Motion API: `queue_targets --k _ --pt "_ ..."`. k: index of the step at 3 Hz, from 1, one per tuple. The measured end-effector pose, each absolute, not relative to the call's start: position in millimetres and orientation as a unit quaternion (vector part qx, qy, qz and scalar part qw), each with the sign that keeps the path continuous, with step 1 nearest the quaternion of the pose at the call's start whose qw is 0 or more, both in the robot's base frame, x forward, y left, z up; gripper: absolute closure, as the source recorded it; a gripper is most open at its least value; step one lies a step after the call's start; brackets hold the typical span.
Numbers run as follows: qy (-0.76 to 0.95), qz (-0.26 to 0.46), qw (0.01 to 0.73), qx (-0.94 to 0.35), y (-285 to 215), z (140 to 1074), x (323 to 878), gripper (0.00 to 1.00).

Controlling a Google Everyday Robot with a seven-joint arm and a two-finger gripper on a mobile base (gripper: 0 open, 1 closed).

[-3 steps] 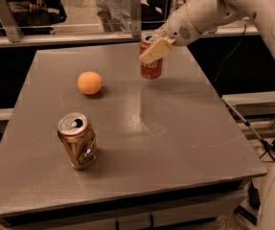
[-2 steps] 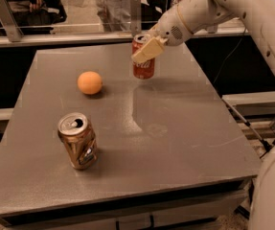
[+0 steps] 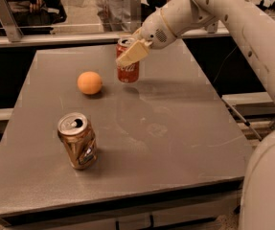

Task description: Move coke can near orange

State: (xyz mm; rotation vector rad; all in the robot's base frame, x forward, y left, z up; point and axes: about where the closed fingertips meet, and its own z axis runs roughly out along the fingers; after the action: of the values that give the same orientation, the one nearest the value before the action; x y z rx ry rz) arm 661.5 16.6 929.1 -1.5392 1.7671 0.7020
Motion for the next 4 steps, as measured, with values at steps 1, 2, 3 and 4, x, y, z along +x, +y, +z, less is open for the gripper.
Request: queue_targets --k 1,2,3,4 --pt "0.673 0.283 0.332 -0.597 28.6 922.2 656.4 1.00" --pt "0.666 0.281 0.332 -0.606 36.2 918.2 650.3 0.75" --pt "0.661 0.282 0.333 -0.611 40.3 913.4 647.0 0.54" --pt "0.657 0.284 0.329 -0.616 43.7 905.3 644.5 0.30"
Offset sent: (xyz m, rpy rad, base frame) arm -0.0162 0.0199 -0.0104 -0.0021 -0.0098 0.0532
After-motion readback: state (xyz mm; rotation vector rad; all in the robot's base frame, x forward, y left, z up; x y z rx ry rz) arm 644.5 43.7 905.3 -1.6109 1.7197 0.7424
